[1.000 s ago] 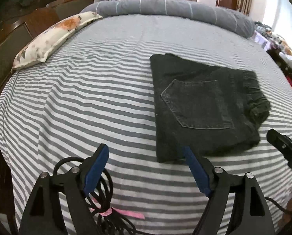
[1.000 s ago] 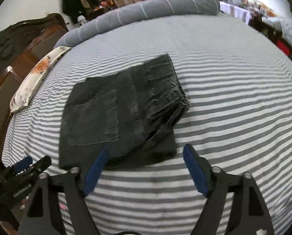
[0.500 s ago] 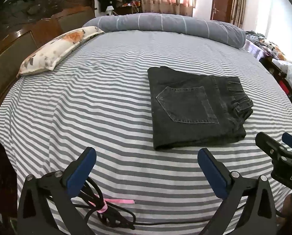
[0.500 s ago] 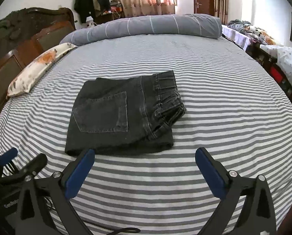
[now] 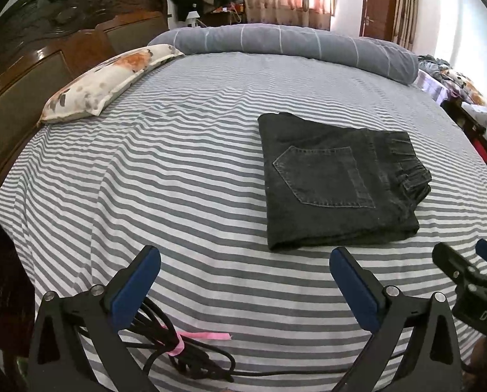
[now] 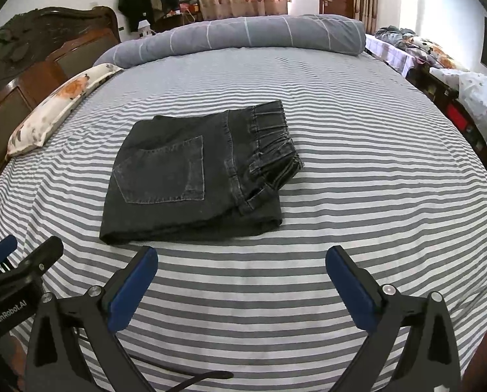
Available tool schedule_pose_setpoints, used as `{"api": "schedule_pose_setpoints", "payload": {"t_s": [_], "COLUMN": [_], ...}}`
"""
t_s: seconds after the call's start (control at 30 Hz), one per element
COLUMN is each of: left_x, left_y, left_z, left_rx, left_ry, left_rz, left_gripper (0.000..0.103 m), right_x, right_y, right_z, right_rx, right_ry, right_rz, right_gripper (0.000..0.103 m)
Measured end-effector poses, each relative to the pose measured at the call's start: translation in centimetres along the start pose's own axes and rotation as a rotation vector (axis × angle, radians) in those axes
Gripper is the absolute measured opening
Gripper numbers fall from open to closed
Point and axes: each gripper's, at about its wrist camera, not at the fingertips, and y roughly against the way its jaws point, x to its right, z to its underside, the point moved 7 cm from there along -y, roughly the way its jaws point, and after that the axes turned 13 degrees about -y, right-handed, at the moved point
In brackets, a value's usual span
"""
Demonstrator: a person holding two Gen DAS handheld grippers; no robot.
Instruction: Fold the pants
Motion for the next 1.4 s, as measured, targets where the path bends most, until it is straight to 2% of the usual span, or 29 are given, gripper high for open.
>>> {"api": "schedule_pose_setpoints", "payload": {"t_s": [0.87,1.4], "left_x": [0.8,0.9], "left_y": [0.2,0.2], "left_z": [0.1,0.2], "left_rx": [0.001,-0.005], "left_ry": [-0.006,-0.020], "left_rz": [-0.004,-0.033], "left_gripper": [0.103,0.102], "right_x": [-0.3,-0.1], "right_y": [-0.5,-0.8], "right_z": [1.4,1.8], "right_rx": [-0.015,-0.038], "right_ry": [0.035,0.037], "right_rz": [0.015,0.013], "right_gripper": [0.102,0.102]}}
